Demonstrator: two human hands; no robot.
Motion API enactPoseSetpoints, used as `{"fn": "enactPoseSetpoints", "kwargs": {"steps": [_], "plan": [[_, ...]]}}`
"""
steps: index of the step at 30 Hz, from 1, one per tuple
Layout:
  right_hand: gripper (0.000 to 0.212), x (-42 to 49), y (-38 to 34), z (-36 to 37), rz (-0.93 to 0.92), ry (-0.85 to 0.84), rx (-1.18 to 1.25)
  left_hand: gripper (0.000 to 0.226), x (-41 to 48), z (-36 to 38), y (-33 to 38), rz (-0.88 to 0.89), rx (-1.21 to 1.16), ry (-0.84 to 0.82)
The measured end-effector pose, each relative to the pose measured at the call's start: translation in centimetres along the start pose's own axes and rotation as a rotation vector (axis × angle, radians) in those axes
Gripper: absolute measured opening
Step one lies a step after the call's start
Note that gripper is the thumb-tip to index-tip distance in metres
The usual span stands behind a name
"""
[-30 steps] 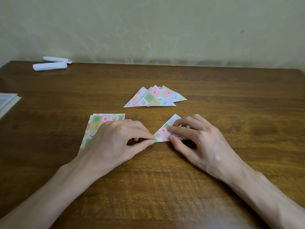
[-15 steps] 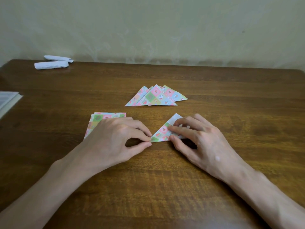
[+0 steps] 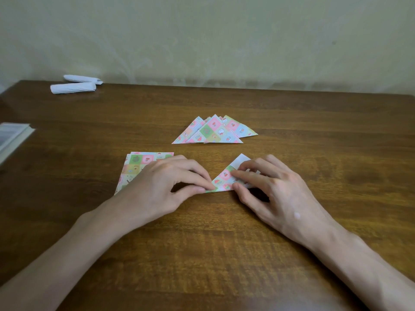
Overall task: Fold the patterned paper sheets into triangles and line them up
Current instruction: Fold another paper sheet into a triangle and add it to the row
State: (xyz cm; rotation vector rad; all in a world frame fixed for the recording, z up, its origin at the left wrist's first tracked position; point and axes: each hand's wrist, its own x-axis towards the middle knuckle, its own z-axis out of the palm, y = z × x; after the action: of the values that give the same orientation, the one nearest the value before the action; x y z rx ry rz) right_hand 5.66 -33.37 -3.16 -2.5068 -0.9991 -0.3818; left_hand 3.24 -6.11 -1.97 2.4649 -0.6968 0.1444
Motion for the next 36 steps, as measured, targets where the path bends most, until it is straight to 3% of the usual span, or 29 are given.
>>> {"fn": "enactPoseSetpoints", "kwargs": {"steps": [14, 23, 36], "plan": [[0.031, 0.1, -0.1, 0.0, -0.029, -0.017, -0.003, 0.024, -0.2, -0.7, 0.3, -0.031, 0.035, -0.007], [0.031, 0.1, 0.0, 0.0, -0.037, 0.000, 0.004, 0.066, -0.9, -2.5, 0.2, 0.029, 0.145, -0.117], [0.033, 0.1, -0.1, -0.1, -0.041, -0.013, -0.013, 0.067, -1.0, -2.3, -0.3, 0.034, 0.192, -0.112]]}}
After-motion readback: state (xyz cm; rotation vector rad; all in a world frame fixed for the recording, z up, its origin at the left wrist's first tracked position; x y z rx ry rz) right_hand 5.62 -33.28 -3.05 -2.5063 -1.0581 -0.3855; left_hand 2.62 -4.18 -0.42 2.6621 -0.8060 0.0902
